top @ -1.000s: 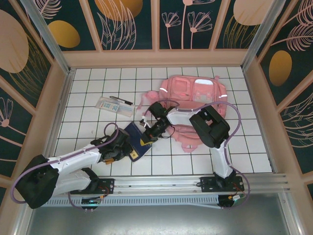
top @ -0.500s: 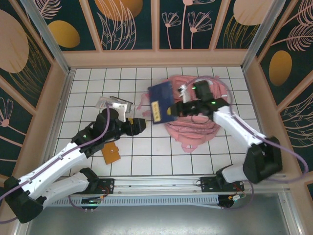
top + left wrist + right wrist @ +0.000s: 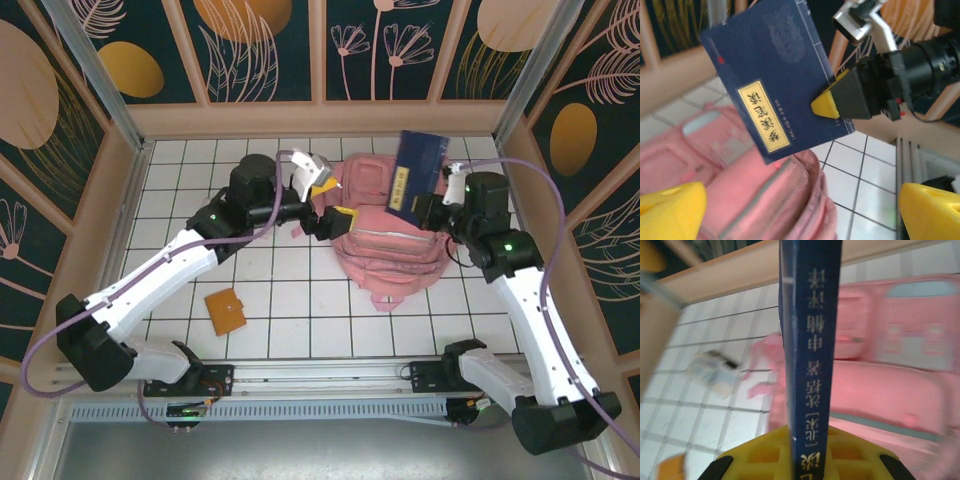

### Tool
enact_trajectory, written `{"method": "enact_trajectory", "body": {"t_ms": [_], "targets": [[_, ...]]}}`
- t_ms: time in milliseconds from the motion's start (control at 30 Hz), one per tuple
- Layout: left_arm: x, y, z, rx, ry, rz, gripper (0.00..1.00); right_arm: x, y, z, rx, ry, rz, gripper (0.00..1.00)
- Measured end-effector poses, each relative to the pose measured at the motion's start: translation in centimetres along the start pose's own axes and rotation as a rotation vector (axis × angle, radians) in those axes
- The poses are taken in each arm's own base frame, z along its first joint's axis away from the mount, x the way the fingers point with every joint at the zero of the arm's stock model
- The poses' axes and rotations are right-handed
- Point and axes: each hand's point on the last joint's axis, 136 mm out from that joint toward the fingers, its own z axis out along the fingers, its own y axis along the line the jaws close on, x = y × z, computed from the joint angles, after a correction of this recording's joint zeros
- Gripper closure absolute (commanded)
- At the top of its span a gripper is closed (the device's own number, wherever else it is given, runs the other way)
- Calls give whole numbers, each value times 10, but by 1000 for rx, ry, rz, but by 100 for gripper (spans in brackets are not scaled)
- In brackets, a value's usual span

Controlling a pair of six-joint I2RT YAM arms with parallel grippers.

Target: Pack books, pencil case, and school supplies into a backpack

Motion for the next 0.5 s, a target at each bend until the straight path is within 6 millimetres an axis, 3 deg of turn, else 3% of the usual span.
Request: {"method": "enact_trajectory", "body": {"t_ms": [100, 233, 367, 500], "targets": [[29, 9, 23, 32, 71, 162, 14, -4, -48, -11, 241, -24, 43, 100], [93, 50, 80, 15, 248, 216, 27, -14, -100, -31, 450, -61, 153, 100], [148, 89, 124, -28, 415, 243, 18, -12, -115, -38, 495, -62, 221, 100], [183, 100, 132, 4, 538, 317, 11, -7, -115, -37, 476, -38, 234, 100]]}}
